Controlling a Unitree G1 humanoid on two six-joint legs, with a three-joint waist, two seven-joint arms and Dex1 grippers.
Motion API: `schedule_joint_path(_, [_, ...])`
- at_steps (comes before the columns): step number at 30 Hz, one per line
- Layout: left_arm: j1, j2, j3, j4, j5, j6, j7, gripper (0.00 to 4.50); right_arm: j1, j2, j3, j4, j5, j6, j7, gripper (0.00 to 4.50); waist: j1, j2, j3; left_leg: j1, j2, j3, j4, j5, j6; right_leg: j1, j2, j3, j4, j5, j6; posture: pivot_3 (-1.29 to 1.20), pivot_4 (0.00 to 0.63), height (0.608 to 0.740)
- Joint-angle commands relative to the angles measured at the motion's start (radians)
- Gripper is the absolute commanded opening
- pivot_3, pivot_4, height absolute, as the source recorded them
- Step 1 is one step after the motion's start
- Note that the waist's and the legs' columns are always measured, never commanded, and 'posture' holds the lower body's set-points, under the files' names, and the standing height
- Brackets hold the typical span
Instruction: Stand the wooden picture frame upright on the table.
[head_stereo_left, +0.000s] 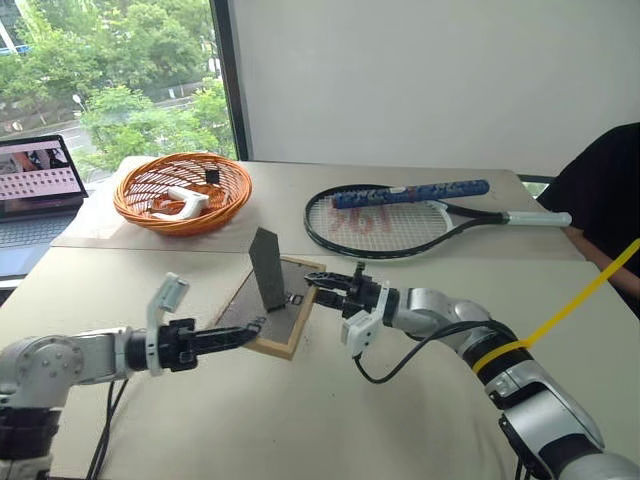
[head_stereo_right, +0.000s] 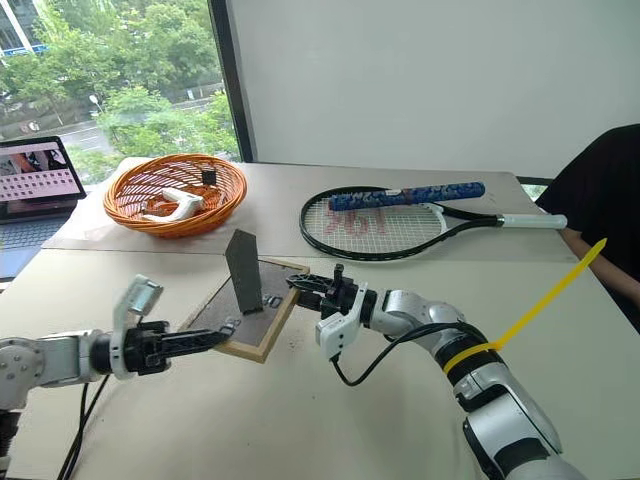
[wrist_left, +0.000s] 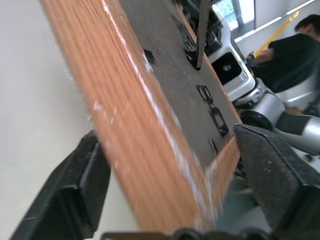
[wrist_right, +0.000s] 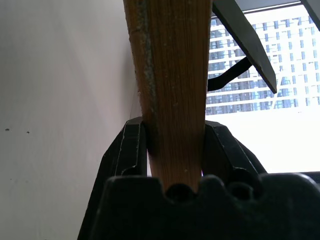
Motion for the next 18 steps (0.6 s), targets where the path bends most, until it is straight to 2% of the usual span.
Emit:
schedule_joint_path(1, [0.042, 0.06, 0.113, 0.033, 0.033, -0.07, -0.133, 4.5, -0.051, -0.009, -0.089, 0.036, 0.198, 0.017, 0.068, 1.2, -0.001, 0.0, 0.0, 0.0, 0.0, 0.0, 0.0, 0.0, 0.0, 0.0, 0.0, 0.0, 0.0, 0.0, 0.0, 0.0, 0.15, 0.692])
schedule_joint_path(3, [0.064, 0.082, 0.173, 0.067, 0.042, -0.083, -0.156, 4.5, -0.051, 0.009, -0.119, 0.078, 0.418, 0.07, 0.239, 1.2, -0.003, 0.0, 0.0, 0.0, 0.0, 0.0, 0.0, 0.0, 0.0, 0.0, 0.0, 0.0, 0.0, 0.0, 0.0, 0.0, 0.15, 0.692])
schedule_joint_path(4, [0.071, 0.082, 0.195, 0.068, 0.049, -0.087, -0.14, 4.5, -0.04, 0.028, -0.143, 0.072, 0.57, 0.144, 0.371, 1.2, -0.003, 0.0, 0.001, 0.0, 0.0, 0.0, 0.0, 0.0, 0.001, 0.0, 0.0, -0.001, 0.0, 0.0, 0.0, 0.0, 0.15, 0.692])
schedule_joint_path(6, [0.084, 0.048, 0.232, 0.038, 0.074, -0.133, -0.091, 4.5, -0.01, 0.064, -0.196, 0.006, 0.866, 0.395, 0.653, 1.2, -0.002, 0.0, 0.001, 0.0, 0.0, 0.0, 0.0, 0.0, 0.001, 0.002, 0.0, -0.002, 0.0, 0.0, 0.0, 0.0, 0.15, 0.692])
schedule_joint_path(8, [0.115, -0.007, 0.261, -0.024, 0.127, -0.227, -0.055, 4.5, 0.009, 0.073, -0.239, -0.054, 1.051, 0.67, 0.842, 1.19, -0.001, 0.001, 0.001, 0.0, 0.0, -0.001, 0.001, 0.0, 0.001, 0.003, 0.0, -0.003, 0.0, 0.0, 0.0, 0.0, 0.15, 0.692])
schedule_joint_path(10, [0.145, -0.048, 0.266, -0.084, 0.16, -0.275, -0.022, 4.5, 0.013, 0.083, -0.296, -0.089, 1.196, 0.94, 0.909, 1.19, 0.001, 0.002, 0.002, 0.002, 0.001, -0.001, 0.001, 0.0, 0.001, 0.006, 0.0, -0.004, 0.0, 0.0, 0.0, 0.0, 0.15, 0.692])
schedule_joint_path(11, [0.154, -0.064, 0.266, -0.104, 0.154, -0.276, -0.013, 4.5, 0.015, 0.082, -0.308, -0.099, 1.222, 1.007, 0.929, 1.19, 0.002, 0.002, 0.002, 0.002, 0.001, -0.002, 0.001, 0.0, 0.001, 0.006, 0.0, -0.004, 0.0, 0.0, 0.0, 0.0, 0.15, 0.692])
schedule_joint_path(18, [0.176, -0.13, 0.242, -0.17, 0.165, -0.296, 0.049, 4.5, 0.055, 0.103, -0.338, -0.181, 1.304, 1.332, 0.993, 1.18, 0.001, 0.003, 0.003, 0.002, 0.001, -0.002, 0.0, 0.0, 0.002, 0.004, 0.0, -0.004, 0.0, 0.0, 0.0, 0.0, 0.15, 0.692])
